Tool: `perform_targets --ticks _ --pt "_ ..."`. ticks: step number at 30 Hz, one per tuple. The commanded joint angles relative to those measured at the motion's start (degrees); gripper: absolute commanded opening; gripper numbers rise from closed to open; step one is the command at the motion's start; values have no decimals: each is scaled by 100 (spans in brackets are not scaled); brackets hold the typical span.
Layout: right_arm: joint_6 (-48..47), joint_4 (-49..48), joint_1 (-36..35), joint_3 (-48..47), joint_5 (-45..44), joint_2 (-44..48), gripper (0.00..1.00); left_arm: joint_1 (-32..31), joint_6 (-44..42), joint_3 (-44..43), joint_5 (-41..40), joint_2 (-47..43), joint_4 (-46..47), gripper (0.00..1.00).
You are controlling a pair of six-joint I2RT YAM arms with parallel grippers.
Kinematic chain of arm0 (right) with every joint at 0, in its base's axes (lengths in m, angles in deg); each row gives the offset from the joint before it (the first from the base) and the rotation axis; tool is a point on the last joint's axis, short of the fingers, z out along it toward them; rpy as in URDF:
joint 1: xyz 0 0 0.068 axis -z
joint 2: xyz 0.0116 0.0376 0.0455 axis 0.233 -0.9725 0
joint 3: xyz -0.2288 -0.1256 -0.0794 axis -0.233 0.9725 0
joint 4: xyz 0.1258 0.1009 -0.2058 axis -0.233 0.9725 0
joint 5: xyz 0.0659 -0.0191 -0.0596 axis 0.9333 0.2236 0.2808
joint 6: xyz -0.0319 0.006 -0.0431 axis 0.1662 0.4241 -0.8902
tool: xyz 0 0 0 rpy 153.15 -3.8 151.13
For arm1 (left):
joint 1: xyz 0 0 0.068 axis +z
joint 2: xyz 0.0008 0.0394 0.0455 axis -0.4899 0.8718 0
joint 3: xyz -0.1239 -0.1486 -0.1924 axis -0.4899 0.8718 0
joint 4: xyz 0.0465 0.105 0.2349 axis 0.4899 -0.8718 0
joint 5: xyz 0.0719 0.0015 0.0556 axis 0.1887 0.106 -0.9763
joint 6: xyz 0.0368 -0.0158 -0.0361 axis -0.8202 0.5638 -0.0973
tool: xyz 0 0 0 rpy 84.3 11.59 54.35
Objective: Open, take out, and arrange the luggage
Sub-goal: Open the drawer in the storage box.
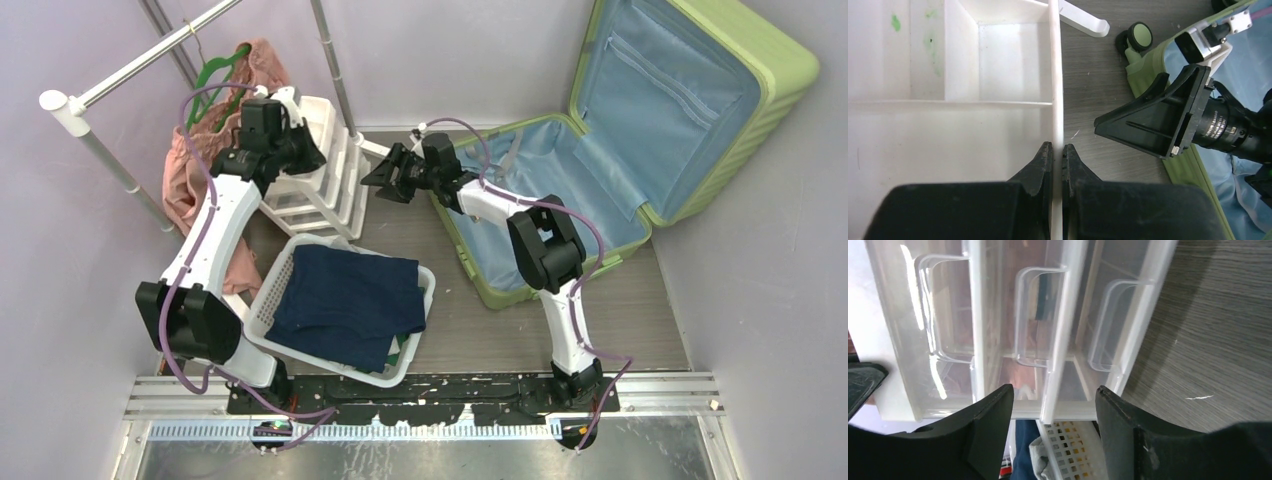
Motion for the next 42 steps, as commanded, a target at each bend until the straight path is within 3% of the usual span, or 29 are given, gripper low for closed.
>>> perform_targets --ticks 1,17,32,39,42 --pt "441 -763 17 -107 20 -181 67 197 253 -74 310 -455 595 0" --pt "1037 -1625 -119 -616 158 -904 66 544 702 166 1204 -515 926 0" --pt "1533 -2159 -286 -856 238 -1179 71 626 832 90 1562 -522 937 0" --pt "1906 -3013 -249 -623 362 -1019 65 627 719 134 1622 -379 820 0" --pt "1944 -3189 -162 -416 348 -847 57 627 609 198 1609 -301 736 0"
